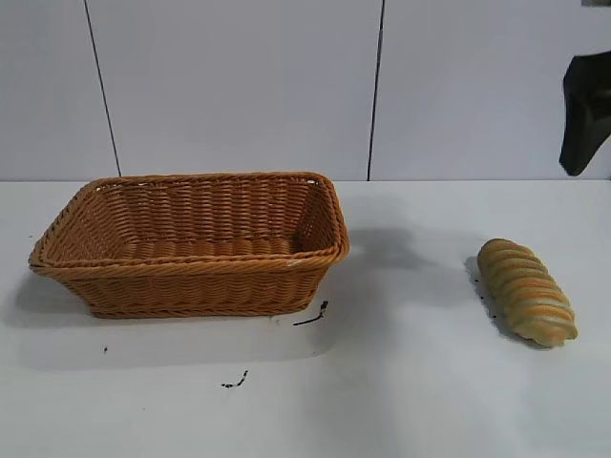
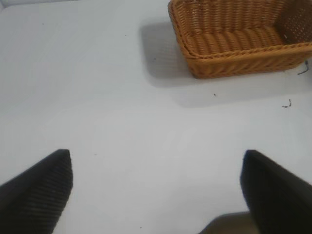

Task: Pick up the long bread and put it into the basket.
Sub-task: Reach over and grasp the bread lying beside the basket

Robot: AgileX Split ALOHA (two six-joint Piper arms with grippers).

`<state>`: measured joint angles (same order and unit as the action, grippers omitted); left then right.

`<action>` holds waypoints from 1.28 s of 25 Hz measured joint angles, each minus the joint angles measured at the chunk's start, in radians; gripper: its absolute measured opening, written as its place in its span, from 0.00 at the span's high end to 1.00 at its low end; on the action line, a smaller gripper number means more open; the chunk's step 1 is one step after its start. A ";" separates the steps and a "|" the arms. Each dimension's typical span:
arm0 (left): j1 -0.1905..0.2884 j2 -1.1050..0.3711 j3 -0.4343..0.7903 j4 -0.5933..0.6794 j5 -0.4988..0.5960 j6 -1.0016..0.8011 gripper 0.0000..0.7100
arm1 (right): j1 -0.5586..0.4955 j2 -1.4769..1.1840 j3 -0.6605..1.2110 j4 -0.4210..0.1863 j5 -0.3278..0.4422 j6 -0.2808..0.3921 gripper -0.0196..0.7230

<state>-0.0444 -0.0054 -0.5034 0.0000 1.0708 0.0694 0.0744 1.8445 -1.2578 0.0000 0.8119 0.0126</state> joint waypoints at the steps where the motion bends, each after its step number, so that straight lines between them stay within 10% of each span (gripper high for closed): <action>1: 0.000 0.000 0.000 0.000 0.000 0.000 0.02 | 0.000 0.027 0.000 0.000 -0.027 0.003 0.04; 14: 0.000 0.000 0.000 0.000 0.000 0.000 0.02 | 0.000 0.249 0.000 0.000 -0.193 0.007 0.05; 21: 0.000 0.000 0.000 0.000 0.000 0.000 0.02 | 0.000 0.249 0.000 0.000 -0.183 0.015 0.65; 27: 0.000 0.000 0.000 0.000 0.000 0.000 0.02 | 0.000 0.182 -0.011 -0.015 -0.120 0.015 0.70; 32: 0.000 0.000 0.000 0.000 0.000 0.000 0.02 | 0.000 0.091 -0.174 -0.016 0.075 0.015 0.72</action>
<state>-0.0444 -0.0054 -0.5034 0.0000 1.0708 0.0694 0.0744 1.9359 -1.4317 -0.0160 0.8867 0.0274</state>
